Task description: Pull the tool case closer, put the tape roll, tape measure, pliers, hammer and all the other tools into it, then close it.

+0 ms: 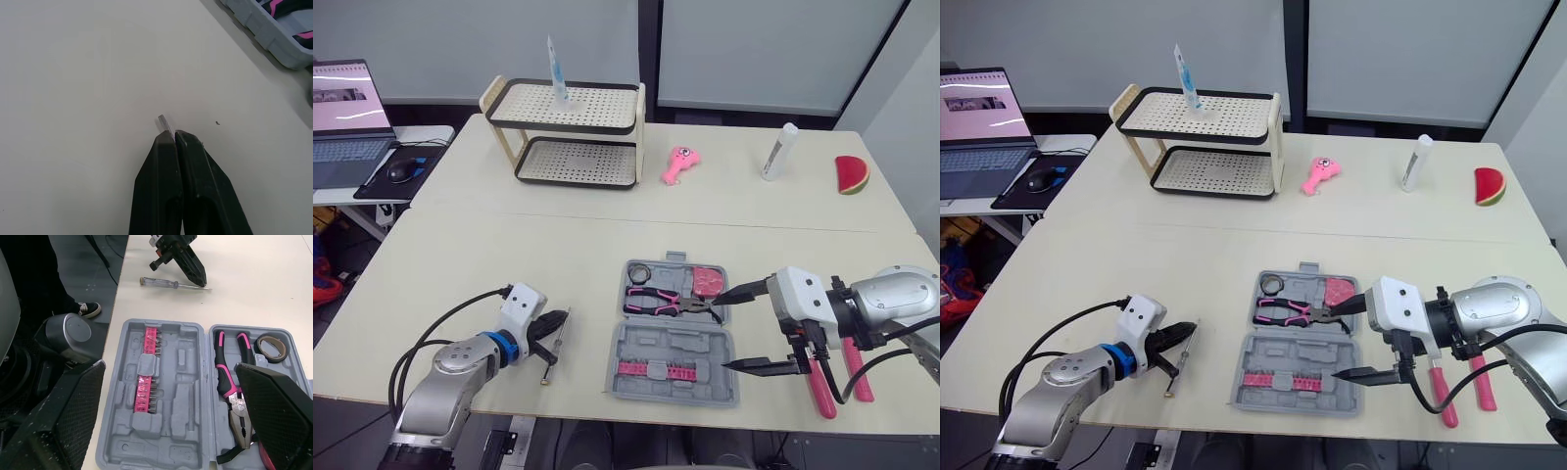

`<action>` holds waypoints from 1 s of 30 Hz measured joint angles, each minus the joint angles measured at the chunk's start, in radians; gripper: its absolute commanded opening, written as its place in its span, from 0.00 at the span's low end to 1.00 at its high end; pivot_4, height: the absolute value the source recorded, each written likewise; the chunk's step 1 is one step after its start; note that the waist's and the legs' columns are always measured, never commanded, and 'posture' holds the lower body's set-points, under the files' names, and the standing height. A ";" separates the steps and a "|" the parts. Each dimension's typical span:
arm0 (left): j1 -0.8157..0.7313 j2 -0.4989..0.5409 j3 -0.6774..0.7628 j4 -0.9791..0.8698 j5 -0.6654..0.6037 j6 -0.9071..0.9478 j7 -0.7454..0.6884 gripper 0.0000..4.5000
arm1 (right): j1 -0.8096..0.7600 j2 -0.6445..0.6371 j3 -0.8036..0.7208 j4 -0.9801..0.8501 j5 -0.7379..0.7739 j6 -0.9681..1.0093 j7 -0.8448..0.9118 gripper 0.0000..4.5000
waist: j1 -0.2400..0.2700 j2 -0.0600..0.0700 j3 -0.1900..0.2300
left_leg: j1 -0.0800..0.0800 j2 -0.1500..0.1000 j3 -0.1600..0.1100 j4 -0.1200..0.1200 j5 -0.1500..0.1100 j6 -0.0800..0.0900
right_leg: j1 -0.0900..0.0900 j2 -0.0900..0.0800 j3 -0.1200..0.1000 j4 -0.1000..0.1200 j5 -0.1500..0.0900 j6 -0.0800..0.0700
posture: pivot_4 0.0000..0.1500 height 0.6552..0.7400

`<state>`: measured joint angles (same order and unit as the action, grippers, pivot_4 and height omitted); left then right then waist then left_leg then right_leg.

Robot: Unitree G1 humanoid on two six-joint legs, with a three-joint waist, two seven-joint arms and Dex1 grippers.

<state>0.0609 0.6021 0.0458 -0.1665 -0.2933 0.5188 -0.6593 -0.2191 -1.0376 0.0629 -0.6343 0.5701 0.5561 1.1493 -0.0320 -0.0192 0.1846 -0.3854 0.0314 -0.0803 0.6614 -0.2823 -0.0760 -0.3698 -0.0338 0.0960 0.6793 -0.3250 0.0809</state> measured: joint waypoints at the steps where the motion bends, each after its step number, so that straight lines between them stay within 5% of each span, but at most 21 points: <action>1: 0.008 0.012 0.000 -0.002 -0.002 0.005 -0.010 0.26 | 0.000 0.001 0.000 -0.001 0.000 0.000 -0.001 1.00 | 0.000 0.000 0.000 | 0.000 0.000 0.000 0.000 0.000 0.000 | 0.000 0.000 0.000 0.000 0.000 0.000 | 1.00 0.94; 12: 0.053 0.109 0.101 -0.037 -0.070 0.015 -0.137 0.99 | -0.002 0.040 0.005 -0.045 0.001 0.024 -0.050 1.00 | 0.000 0.000 0.000 | 0.000 0.000 0.000 0.000 0.000 0.000 | 0.000 0.000 0.000 0.000 0.000 0.000 | 1.00 0.94; 17: 0.087 0.134 0.120 -0.035 -0.082 0.006 -0.171 0.99 | -0.003 0.056 0.018 -0.064 0.001 0.042 -0.072 1.00 | 0.000 0.000 0.000 | 0.000 0.000 0.000 0.000 0.000 0.000 | 0.000 0.000 0.000 0.000 0.000 0.000 | 1.00 0.94; 30: 0.195 -0.110 0.096 -0.274 -0.050 0.213 0.203 0.99 | -0.003 0.058 0.037 -0.068 -0.001 0.050 -0.083 1.00 | 0.001 -0.001 0.000 | 0.000 0.000 0.000 0.001 0.000 0.000 | 0.000 0.000 0.000 0.001 0.000 0.000 | 1.00 0.94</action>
<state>0.2561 0.4925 0.1420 -0.4402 -0.3436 0.7316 -0.4562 -0.2217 -0.9799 0.1004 -0.7028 0.5695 0.6062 1.0662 -0.0314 -0.0199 0.1842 -0.3852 0.0316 -0.0807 0.6622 -0.2823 -0.0760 -0.3694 -0.0340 0.0960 0.6801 -0.3250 0.0809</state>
